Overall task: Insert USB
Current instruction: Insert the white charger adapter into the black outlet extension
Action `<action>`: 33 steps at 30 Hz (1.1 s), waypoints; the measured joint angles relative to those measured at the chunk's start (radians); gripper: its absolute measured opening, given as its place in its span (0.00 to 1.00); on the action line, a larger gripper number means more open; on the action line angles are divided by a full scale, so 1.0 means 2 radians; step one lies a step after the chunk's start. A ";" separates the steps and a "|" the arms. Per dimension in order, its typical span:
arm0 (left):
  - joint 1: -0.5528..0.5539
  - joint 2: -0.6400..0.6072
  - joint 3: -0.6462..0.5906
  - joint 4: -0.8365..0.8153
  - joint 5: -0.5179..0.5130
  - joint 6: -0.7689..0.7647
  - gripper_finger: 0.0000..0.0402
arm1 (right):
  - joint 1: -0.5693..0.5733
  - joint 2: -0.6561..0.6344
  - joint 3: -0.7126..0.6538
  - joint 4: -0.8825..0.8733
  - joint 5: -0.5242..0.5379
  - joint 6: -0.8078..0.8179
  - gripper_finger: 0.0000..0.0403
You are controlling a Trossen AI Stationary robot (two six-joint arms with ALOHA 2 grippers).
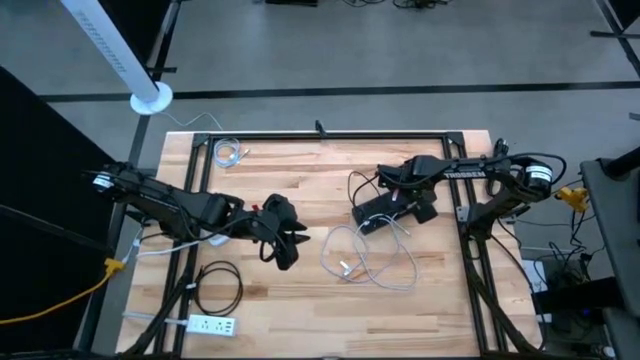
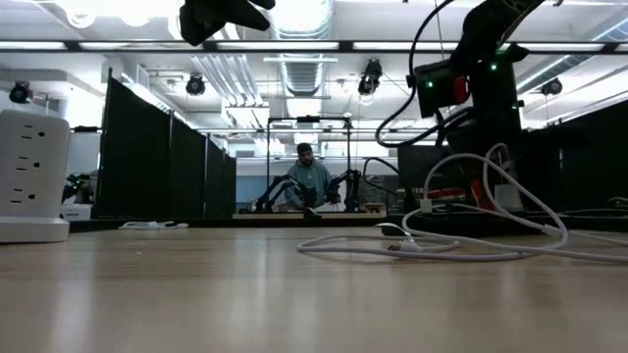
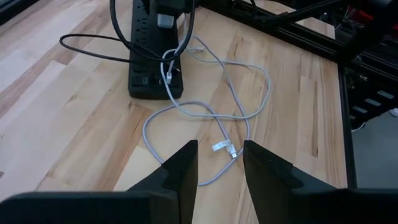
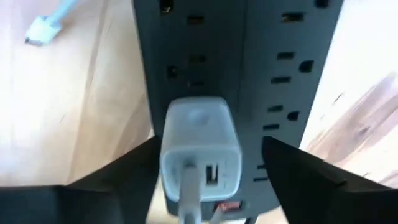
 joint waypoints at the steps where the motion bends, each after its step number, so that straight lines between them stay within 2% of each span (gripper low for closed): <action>1: 0.000 0.000 0.000 0.000 0.000 0.001 0.25 | 0.000 0.000 0.002 -0.006 0.000 0.000 0.70; 4: 0.000 0.000 0.000 -0.001 0.000 0.001 0.26 | 0.000 -0.004 0.007 -0.017 0.000 0.000 0.73; 8: 0.000 0.000 0.000 -0.001 0.000 0.003 0.25 | 0.000 -0.005 0.007 -0.019 -0.003 0.001 0.69; 14: 0.000 0.000 -0.001 -0.004 0.000 0.004 0.25 | 0.003 -0.006 0.007 -0.020 -0.024 0.021 0.55; 20: 0.000 0.000 -0.001 -0.005 0.000 0.010 0.25 | 0.003 -0.006 0.007 -0.015 -0.031 0.026 0.36; 33: 0.000 0.000 -0.009 -0.003 0.000 0.009 0.25 | 0.003 0.010 -0.017 0.026 -0.036 0.046 0.36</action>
